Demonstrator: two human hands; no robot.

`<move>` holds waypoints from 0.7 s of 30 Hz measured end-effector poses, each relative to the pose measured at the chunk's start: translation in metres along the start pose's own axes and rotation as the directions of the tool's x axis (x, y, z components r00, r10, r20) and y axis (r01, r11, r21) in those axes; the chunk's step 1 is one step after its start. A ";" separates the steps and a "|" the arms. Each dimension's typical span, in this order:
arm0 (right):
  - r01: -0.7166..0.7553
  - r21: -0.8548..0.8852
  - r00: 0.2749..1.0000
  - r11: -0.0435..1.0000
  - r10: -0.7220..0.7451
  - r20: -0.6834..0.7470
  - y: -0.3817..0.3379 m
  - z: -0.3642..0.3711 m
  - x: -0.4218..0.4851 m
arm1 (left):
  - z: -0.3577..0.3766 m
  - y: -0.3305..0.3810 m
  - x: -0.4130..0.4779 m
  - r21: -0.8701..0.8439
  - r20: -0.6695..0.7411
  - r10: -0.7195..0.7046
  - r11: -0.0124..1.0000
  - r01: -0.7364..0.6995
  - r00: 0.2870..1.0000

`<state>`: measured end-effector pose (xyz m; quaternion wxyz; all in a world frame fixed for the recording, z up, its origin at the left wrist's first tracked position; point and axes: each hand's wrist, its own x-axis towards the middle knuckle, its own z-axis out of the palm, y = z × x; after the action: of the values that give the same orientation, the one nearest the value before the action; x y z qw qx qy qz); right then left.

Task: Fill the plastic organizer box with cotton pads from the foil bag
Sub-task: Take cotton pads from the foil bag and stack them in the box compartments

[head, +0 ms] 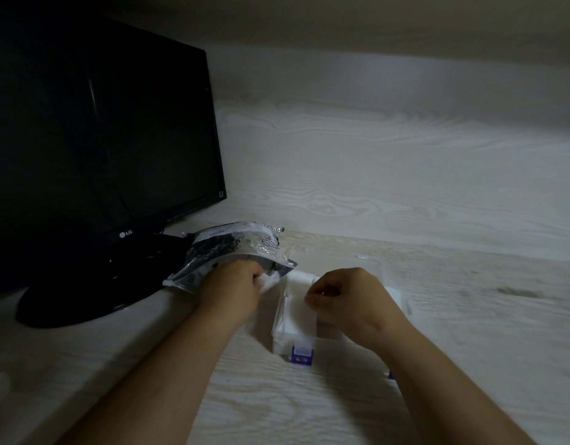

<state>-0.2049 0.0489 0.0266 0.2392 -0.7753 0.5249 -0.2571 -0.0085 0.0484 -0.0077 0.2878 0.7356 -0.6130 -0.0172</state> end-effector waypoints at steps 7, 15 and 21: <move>-0.001 0.015 1.000 1.000 0.001 0.015 0.000 0.000 -0.001 | -0.001 0.001 -0.001 0.050 0.013 -0.006 0.999 0.005 1.000; 0.001 0.016 1.000 1.000 -0.002 0.005 0.000 0.001 -0.001 | -0.009 0.006 -0.001 0.148 -0.149 -0.016 0.988 0.039 0.989; 0.005 0.001 1.000 1.000 -0.005 0.006 0.001 0.001 -0.001 | -0.016 0.010 -0.006 0.123 -0.257 0.013 0.992 0.020 0.966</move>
<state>-0.2055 0.0493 0.0252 0.2405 -0.7774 0.5221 -0.2554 -0.0127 0.0595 0.0085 0.3187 0.7491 -0.5690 0.1162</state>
